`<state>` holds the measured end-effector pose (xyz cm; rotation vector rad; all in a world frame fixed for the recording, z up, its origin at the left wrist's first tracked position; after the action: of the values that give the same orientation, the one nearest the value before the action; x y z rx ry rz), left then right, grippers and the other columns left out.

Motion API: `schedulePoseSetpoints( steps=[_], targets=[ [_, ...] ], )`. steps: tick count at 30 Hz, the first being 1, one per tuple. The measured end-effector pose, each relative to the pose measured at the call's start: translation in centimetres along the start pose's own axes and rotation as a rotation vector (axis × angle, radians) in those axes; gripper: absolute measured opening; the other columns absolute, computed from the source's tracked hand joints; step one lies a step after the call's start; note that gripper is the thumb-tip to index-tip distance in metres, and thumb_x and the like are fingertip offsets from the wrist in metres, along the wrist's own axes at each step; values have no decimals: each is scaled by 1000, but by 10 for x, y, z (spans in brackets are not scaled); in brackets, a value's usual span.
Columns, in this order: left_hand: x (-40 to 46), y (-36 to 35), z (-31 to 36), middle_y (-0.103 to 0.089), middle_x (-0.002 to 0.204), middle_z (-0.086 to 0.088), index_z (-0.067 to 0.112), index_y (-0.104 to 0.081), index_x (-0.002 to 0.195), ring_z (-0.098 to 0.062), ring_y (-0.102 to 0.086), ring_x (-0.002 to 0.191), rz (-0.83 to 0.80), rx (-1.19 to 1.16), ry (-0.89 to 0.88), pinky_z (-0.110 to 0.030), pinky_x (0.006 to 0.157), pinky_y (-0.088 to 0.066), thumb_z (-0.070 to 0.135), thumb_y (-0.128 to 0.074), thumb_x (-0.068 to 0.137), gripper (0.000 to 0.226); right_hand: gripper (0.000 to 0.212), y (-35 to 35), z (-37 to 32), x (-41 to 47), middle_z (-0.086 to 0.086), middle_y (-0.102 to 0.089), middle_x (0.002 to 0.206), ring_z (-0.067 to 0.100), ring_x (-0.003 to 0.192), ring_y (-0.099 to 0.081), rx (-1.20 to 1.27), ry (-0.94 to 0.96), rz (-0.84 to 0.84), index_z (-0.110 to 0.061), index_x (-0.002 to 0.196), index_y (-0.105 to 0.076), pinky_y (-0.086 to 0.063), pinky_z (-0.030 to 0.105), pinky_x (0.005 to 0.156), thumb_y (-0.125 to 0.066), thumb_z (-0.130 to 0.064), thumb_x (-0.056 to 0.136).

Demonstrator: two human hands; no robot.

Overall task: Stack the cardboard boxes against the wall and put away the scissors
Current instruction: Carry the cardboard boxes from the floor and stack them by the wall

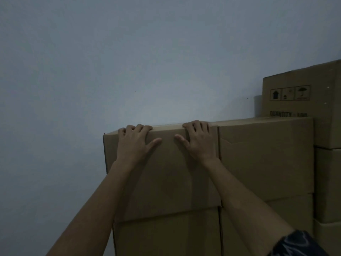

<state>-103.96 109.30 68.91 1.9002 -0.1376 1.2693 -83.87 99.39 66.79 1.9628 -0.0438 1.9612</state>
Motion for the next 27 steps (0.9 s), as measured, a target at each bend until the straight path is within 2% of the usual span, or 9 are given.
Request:
schedulePoseSetpoints(
  steps=[8,11,13,15,18,23,27],
  targets=[
    [4,-11,-9,-57,124,2,32,-52,127,-25,-48,114,44,7,27,-46,98,-29,79,-20,85,71,53,-14,-1,1,7,-58,107,29,100,-51,-5,11,11,-20,113,-61,-33,46,98,-36,-63,97],
    [6,-8,-5,-55,127,1,32,-51,129,-26,-47,119,10,-38,40,-49,105,-25,77,-24,84,69,54,-9,1,3,5,-57,116,27,108,-49,55,15,-77,-23,123,-59,-30,45,104,-34,-63,97],
    [6,-5,0,-54,131,0,31,-49,133,-27,-45,125,7,-90,43,-52,113,-16,72,-32,86,65,57,-6,2,5,5,-55,126,27,120,-47,99,26,-147,-24,134,-54,-26,45,111,-34,-63,97],
    [5,2,15,-54,132,-1,30,-50,134,-27,-44,128,41,-140,39,-54,117,-10,65,-39,89,58,61,2,5,4,5,-49,140,27,135,-38,132,21,-204,-26,143,-47,-18,46,119,-31,-63,97],
    [0,14,42,-56,129,0,28,-53,131,-26,-47,125,106,-184,17,-53,117,-16,56,-41,87,54,64,21,19,-3,5,-39,152,26,147,-23,145,-47,-216,-27,148,-40,-10,47,122,-27,-63,98],
    [-14,28,106,-58,121,-2,27,-56,127,-26,-51,119,132,-223,-43,-50,113,-24,47,-43,85,48,58,61,65,-31,7,-37,154,28,148,-21,73,-108,-261,-26,149,-39,-16,48,120,-33,-56,99],
    [-31,22,162,-58,121,0,29,-54,127,-25,-48,124,71,-287,-75,-47,115,-22,46,-42,85,47,59,90,117,-63,9,-32,157,28,149,-18,18,-200,-412,-26,152,-34,-14,47,120,-31,-55,100]
  ],
)
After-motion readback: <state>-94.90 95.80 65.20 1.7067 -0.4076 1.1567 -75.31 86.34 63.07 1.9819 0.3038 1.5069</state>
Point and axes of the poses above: each hand's wrist, its own x-axis towards the middle knuckle, its own y-axis out of the back of the hand, z = x × y, the point moved 5 cm from there along x, towards the middle knuckle
